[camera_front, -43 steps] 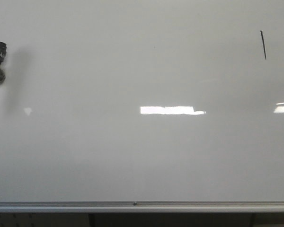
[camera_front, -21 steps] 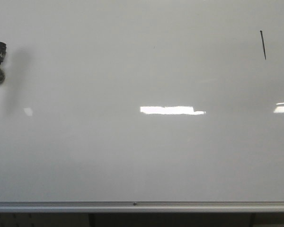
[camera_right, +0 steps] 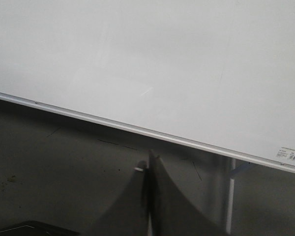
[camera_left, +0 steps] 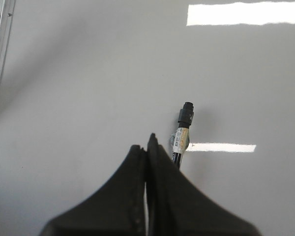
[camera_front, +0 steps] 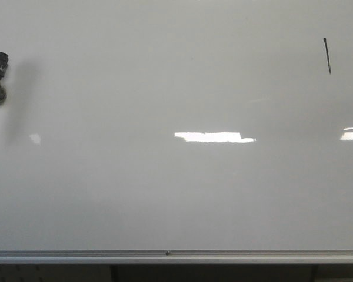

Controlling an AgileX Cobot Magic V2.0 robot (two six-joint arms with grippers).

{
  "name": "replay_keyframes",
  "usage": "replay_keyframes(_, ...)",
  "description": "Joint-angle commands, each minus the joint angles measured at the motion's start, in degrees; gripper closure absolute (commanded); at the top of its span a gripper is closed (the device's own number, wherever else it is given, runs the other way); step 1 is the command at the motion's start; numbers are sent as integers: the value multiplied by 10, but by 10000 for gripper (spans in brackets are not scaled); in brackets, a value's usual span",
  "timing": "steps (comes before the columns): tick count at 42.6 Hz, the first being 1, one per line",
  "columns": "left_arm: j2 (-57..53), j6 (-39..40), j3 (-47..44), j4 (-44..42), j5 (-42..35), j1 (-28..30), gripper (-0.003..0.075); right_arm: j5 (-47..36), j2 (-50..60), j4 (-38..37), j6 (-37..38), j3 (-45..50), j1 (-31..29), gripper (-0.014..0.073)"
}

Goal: Write number 1 on whiteboard

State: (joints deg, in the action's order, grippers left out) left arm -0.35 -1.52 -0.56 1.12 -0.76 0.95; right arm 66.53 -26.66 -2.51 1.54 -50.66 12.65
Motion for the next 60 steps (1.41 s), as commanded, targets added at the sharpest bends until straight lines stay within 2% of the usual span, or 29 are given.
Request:
replay_keyframes(1,-10,-1,-12,7,-47,-3,741,-37,-4,-2,0,-12,0,663)
replay_keyframes(23,-10,-1,-12,7,-47,-3,741,-44,1,-2,0,-5,0,663)
replay_keyframes(29,-10,-1,-12,7,-47,-3,741,-69,55,-7,-3,46,-46,663)
replay_keyframes(32,-10,-1,-12,7,-47,-3,741,-120,92,-10,-3,90,-77,663)
replay_keyframes(39,-10,-1,-12,7,-47,-3,741,-299,170,9,-3,211,-121,663)
replay_keyframes(48,-10,-1,-12,7,-47,-3,741,-480,246,50,-3,355,-140,663)
replay_keyframes(60,-10,-1,-12,7,-47,-3,741,-680,276,52,-3,487,-152,663)
